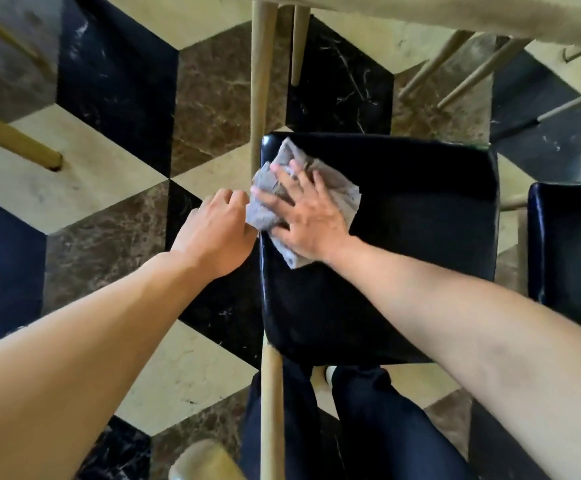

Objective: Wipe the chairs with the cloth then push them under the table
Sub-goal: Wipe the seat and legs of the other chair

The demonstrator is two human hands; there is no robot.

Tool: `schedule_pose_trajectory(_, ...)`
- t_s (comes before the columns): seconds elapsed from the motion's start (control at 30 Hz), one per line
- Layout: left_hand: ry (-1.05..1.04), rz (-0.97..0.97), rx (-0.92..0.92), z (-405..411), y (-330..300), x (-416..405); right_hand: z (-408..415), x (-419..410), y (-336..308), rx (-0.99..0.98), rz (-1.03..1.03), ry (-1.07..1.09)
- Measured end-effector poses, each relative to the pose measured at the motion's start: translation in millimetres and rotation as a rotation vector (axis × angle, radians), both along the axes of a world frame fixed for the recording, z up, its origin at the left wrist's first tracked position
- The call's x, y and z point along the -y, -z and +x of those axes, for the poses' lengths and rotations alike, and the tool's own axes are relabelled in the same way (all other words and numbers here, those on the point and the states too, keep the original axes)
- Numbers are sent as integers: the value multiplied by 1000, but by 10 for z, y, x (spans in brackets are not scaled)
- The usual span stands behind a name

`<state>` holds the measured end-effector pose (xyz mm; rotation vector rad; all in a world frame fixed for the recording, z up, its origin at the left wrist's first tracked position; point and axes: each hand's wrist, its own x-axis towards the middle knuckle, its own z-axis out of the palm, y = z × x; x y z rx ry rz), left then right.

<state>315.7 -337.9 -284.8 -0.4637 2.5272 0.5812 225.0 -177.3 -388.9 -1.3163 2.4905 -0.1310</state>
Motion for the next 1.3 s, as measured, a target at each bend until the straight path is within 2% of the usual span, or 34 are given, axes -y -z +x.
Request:
schedule_pose_trajectory(0.07,12,-19,-11,-107,-3,1,-363,-39,-32,10,-2,186)
schedule_pose_trajectory(0.13,25,-17,-41,-257,-4,-58,-701,-217,-24,-84,-7,392)
schedule_pose_trajectory(0.3,61,38,-113,-730,1,-381,-1162,-1266,-13,-97,1,837)
schedule_pose_trajectory(0.47,146,62,-110,-1074,-1,-809,-924,-2197,-78,-73,-91,1089)
schedule_pose_trajectory(0.53,166,83,-94,-1161,-5,-972,-764,-2362,-69,-28,-162,1176)
schedule_pose_trajectory(0.63,187,97,-64,-1203,1,-1123,-412,-2358,-40,-33,-118,1257)
schedule_pose_trajectory(0.73,210,107,-35,-1187,-8,-1207,-32,-2237,-21,-192,-47,1104)
schedule_pose_trajectory(0.8,237,104,-28,-1163,-17,-1219,167,-2141,6,-222,-38,809)
schedule_pose_trajectory(0.93,255,63,-37,-1072,-30,-1099,346,-1631,37,-41,-139,131)
schedule_pose_trajectory(1.03,220,27,-46,-929,-9,-899,201,-981,30,16,-122,-152)
schedule_pose_trajectory(1.1,200,3,-39,-814,-1,-747,-53,-639,19,42,-75,-209)
schedule_pose_trajectory(1.17,178,-19,-31,-724,-11,-608,-371,-455,-2,34,-1,-174)
schedule_pose_trajectory(1.3,76,-98,-71,-579,-62,-331,-890,-315,-40,-56,17,256)
